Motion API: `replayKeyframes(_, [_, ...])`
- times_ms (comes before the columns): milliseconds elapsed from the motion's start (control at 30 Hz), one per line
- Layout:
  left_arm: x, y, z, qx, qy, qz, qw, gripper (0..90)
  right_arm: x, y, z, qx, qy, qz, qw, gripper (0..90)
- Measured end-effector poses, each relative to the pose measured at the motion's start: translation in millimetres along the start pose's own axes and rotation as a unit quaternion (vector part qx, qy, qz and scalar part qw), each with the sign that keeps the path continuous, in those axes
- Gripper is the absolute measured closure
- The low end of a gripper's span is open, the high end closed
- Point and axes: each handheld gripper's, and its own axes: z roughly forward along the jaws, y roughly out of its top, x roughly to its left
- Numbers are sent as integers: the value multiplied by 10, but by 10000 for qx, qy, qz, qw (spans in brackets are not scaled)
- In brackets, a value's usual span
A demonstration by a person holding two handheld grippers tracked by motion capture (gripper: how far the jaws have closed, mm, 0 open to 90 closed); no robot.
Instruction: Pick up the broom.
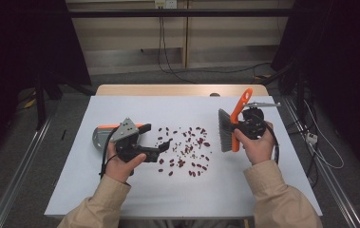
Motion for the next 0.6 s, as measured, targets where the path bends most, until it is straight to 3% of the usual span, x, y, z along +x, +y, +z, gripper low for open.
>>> replayKeyframes(400, [268,-218,-341,180,151,7,9997,52,-148,-41,-22,345,-360,-155,9986,778])
replayKeyframes(600, [365,-338,-466,224,234,-71,9994,52,-205,-57,4,690,-677,-203,9951,778])
